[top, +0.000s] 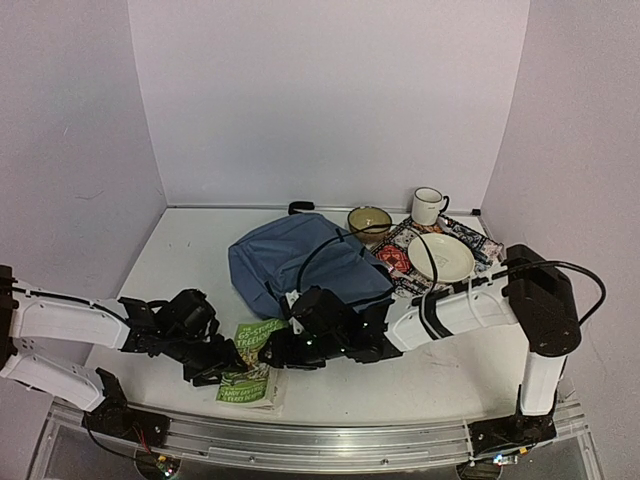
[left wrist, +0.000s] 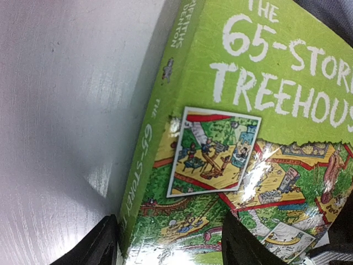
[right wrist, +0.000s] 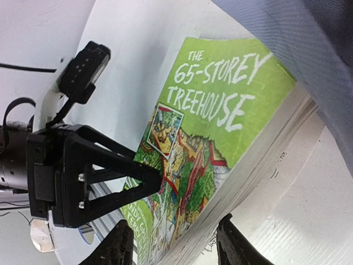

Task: Pack the student bag

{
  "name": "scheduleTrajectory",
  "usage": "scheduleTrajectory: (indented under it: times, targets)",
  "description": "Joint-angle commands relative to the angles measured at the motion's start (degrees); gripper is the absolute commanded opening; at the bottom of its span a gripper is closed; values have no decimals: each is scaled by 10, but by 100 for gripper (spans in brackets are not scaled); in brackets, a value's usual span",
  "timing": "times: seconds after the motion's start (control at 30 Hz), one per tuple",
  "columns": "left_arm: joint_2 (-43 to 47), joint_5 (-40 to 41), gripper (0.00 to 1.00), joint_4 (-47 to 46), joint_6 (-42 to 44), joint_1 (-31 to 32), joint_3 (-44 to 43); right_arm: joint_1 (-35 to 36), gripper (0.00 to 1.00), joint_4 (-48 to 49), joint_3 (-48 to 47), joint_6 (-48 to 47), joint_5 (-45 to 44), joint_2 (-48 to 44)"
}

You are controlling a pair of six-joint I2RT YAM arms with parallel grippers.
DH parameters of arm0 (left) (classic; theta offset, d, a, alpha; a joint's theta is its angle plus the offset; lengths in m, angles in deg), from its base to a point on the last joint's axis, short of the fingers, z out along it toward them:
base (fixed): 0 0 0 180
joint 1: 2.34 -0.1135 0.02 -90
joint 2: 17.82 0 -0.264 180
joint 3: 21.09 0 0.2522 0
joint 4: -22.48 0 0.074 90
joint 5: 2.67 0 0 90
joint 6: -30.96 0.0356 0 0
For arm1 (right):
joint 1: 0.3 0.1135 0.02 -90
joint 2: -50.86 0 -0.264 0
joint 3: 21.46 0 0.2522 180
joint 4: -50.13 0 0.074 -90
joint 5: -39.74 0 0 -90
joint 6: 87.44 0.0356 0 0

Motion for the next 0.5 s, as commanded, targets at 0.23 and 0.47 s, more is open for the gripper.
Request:
scheduleTrajectory:
  times: [0.23,0.47]
  targets:
    - [48,-23,64,-110,-42,8,5,-4,43,82,-9,45,29,18]
    - [93,15,67,-107,-64,8,25,-4,14,83,-6,29,39,-5]
